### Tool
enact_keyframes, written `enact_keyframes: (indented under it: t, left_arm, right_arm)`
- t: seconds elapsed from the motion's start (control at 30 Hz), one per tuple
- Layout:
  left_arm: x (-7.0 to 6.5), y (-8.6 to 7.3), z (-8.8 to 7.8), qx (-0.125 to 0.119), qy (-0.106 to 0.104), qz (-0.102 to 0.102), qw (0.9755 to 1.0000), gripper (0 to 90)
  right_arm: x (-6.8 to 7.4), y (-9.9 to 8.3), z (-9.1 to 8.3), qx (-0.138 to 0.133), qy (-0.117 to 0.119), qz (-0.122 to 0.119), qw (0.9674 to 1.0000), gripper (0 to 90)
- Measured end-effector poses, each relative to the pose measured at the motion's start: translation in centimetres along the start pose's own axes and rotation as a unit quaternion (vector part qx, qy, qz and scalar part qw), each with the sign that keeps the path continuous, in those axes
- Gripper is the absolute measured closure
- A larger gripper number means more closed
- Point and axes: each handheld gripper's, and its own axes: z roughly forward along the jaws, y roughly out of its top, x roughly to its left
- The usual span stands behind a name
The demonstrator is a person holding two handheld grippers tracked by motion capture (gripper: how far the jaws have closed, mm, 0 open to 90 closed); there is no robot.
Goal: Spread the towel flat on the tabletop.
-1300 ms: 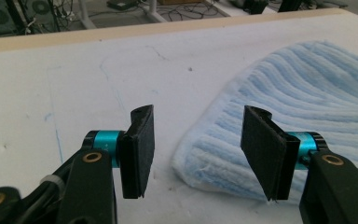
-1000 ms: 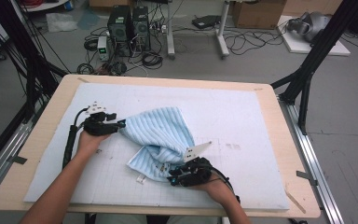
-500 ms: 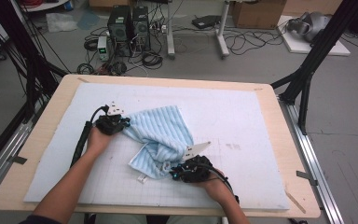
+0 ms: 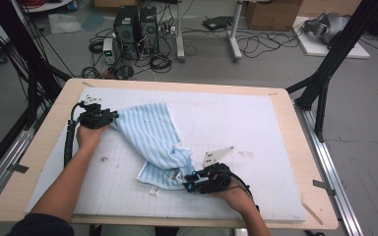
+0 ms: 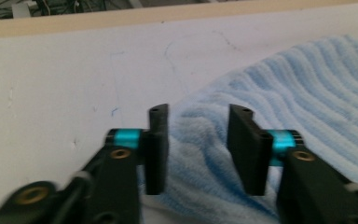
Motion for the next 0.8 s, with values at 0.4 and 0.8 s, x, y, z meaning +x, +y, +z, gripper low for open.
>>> enact_keyframes:
  t: [0.4, 0.8]
  left_arm:
    - [-1.9, 0.1, -1.3, -0.033, -0.064, 0.025, 0.9971, 44.7]
    - [-1.7, -1.2, -1.3, -0.018, -0.065, 0.023, 0.9975, 45.6]
  right_arm:
    - [-5.0, 4.3, -0.1, -0.065, -0.183, 0.052, 0.9797, 47.8]
    - [-9.6, 7.3, 6.9, 0.03, -0.24, 0.068, 0.9679, 77.0]
